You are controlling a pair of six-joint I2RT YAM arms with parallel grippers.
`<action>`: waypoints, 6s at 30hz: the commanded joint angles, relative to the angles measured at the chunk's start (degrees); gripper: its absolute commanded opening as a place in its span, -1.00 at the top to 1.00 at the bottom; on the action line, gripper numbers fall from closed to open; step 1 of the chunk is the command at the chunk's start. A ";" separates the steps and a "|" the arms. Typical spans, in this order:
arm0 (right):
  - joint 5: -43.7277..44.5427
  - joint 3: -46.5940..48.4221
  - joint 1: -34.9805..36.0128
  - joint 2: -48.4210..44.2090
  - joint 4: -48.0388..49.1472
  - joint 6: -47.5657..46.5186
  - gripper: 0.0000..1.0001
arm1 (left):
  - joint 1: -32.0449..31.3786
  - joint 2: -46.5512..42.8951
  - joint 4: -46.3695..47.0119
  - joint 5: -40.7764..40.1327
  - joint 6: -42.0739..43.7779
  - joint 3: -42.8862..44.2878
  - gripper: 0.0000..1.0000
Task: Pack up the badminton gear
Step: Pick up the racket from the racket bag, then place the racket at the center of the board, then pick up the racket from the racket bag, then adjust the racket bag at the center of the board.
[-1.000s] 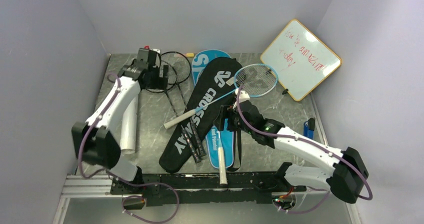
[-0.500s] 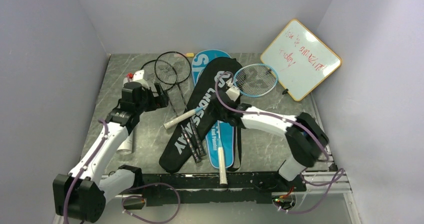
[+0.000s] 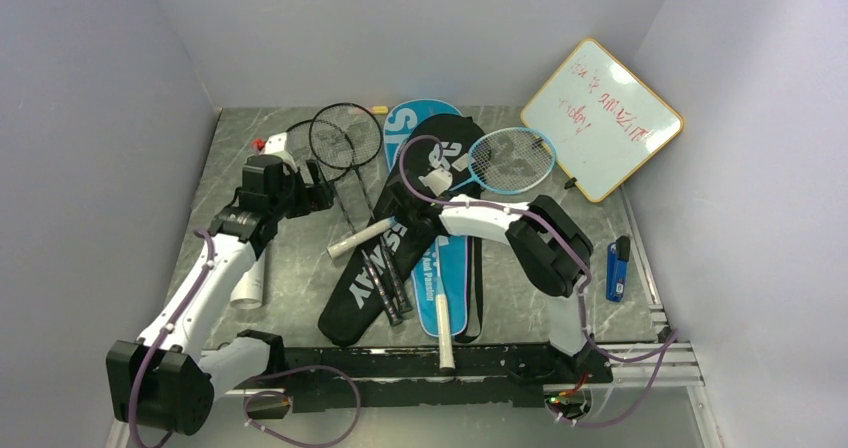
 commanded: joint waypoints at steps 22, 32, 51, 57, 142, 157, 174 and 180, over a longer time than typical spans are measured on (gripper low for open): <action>-5.77 -12.88 -12.18 -23.97 0.48 -18.60 0.88 | 0.30 1.98 2.21 10.98 2.54 -0.70 -0.79; -10.48 -25.94 -21.83 -39.10 -4.56 -36.53 0.68 | -1.62 4.40 5.40 14.44 -3.50 -4.95 -0.74; -20.69 -26.63 -12.78 -39.65 5.06 -44.19 -0.09 | -3.92 7.67 20.99 12.98 -10.50 -18.31 -0.58; -24.07 -16.09 -3.81 -24.92 10.35 -45.48 0.00 | -4.03 6.82 21.52 11.45 -9.08 -19.70 -0.59; 12.91 -38.88 -1.23 -67.50 -22.20 -24.38 1.00 | -42.68 34.66 5.58 -11.31 9.64 10.63 0.90; 8.96 -29.53 -1.23 -65.75 -36.23 -18.02 1.00 | -31.37 30.18 7.84 19.30 1.98 11.53 0.90; 11.72 -26.12 -1.23 -71.23 -40.82 -15.73 1.00 | -21.97 28.04 46.39 55.93 -28.68 6.32 0.90; 11.88 -26.37 -1.24 -71.71 -40.61 -15.62 1.00 | -22.02 25.82 33.44 53.98 -21.57 10.20 0.90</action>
